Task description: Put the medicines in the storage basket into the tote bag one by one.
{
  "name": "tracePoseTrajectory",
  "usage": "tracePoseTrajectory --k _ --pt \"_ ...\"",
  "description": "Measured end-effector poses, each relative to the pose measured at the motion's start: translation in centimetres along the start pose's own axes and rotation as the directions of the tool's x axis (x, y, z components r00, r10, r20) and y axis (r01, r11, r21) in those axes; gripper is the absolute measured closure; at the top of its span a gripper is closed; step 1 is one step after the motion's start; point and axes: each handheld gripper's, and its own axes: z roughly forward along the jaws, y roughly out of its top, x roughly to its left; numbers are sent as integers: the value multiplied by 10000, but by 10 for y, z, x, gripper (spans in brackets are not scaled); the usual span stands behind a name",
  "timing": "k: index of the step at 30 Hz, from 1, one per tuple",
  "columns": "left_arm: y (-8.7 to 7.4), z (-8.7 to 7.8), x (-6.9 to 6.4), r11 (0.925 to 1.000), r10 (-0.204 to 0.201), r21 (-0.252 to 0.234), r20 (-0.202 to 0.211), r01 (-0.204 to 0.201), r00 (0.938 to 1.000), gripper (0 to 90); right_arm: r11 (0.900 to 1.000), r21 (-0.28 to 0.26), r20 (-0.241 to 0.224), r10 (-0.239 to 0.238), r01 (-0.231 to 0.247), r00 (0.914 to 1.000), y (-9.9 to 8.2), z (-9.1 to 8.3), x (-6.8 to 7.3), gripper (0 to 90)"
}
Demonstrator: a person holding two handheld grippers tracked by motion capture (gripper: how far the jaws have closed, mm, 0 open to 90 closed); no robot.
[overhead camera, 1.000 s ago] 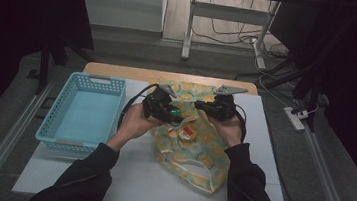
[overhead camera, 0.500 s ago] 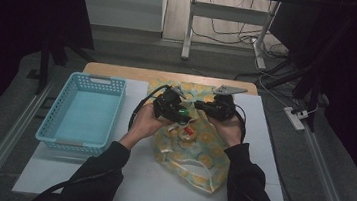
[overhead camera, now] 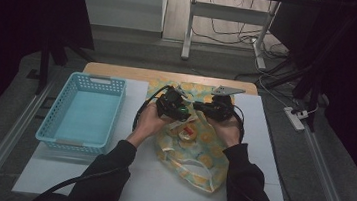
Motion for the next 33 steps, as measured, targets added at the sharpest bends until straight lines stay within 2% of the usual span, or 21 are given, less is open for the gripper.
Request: tracePoseTrajectory --k 9,15,17,22,29,33 --pt "-5 10 9 9997 -177 144 -545 185 9984 517 9998 186 -2 -81 81 10000 -2 6 2 900" --pt "-6 16 11 9996 -125 263 -611 141 9981 510 9998 195 25 -87 86 10000 -2 6 2 900" --pt "-6 16 11 9997 -188 151 -571 197 9982 501 9998 183 31 -92 91 10000 -2 6 2 900" --pt "-4 10 10 9997 -231 19 -485 232 9986 406 9998 148 28 -104 104 9999 -2 5 2 900" --pt "-3 0 5 9993 -329 -156 2 329 9995 314 9999 100 43 -106 105 9999 -1 4 2 900" --pt "-5 -8 1 9990 -347 -274 242 353 9991 296 9999 66 54 -88 88 9999 -1 3 1 900"
